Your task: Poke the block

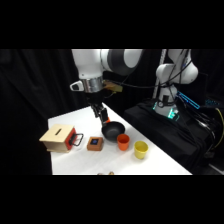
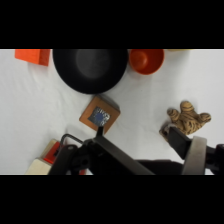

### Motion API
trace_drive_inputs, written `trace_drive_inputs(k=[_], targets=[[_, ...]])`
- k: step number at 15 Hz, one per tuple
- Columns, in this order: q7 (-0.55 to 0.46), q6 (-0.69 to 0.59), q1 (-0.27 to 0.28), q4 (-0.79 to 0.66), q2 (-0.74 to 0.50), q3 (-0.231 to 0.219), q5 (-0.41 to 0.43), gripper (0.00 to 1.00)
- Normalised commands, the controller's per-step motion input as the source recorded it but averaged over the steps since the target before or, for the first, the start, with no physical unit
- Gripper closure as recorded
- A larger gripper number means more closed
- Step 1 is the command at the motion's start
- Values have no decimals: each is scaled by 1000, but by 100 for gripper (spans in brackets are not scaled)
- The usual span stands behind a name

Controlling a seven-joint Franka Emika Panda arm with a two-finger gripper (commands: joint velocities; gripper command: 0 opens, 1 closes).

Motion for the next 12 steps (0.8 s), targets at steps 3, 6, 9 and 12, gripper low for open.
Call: trace_drive_inputs(k=[3,6,9,12], targets=[[73,-20,-102,405,233,-76,-16,0],[143,39,-50,332,200,-58,-63,26],[170,63,-13,260,176,-33,-70,52],[157,72,2,195,151,-16,-66,76]])
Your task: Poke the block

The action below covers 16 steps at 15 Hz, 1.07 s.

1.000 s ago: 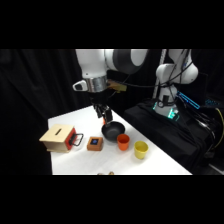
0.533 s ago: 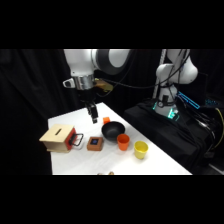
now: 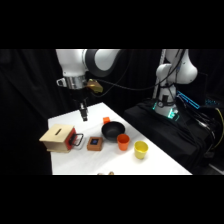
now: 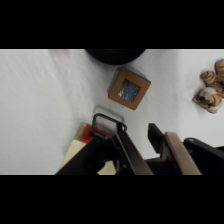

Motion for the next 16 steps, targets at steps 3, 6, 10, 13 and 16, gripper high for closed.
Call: trace_drive_inputs(k=[3,6,10,13,16], targets=[[129,93,9,121,125,-10,-60,98],[96,161,9,33,104,1,-38,100],[69,269,2,-30,120,10,-12,97],[79,355,9,-71,132,9,-2,98],[95,345,21,-85,122,-6,-16,98]])
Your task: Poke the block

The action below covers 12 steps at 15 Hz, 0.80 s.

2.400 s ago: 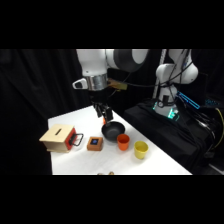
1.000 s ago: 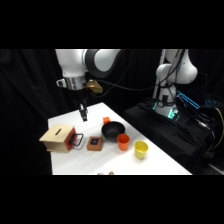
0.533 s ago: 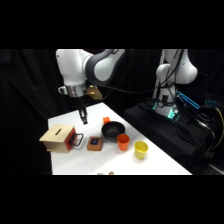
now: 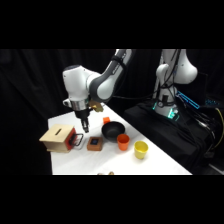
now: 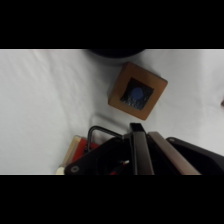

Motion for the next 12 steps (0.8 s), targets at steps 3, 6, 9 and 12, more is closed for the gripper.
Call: trace_drive_inputs(k=[3,6,9,12], targets=[[72,266,20,-100,90,0,-5,98],[55,236,25,-113,45,13,6,98],[24,228,6,-88,53,26,35,97],[9,205,1,-68,35,34,52,98]])
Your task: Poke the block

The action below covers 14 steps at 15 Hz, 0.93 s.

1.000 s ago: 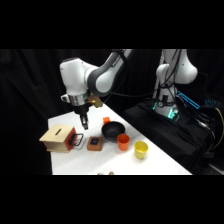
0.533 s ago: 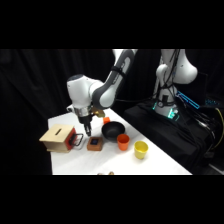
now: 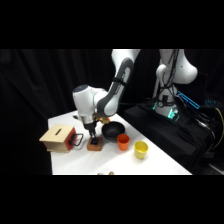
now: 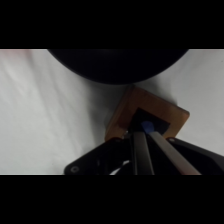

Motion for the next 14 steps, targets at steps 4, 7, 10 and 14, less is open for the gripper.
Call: trace_drive_inputs(k=[4,7,10,14], targets=[[7,112,-3,-87,-71,30,60,98],[20,-196,10,-170,-346,8,40,99],[-13,-415,-12,-119,-435,17,51,97],[-66,-444,-50,-1,-345,36,88,56]])
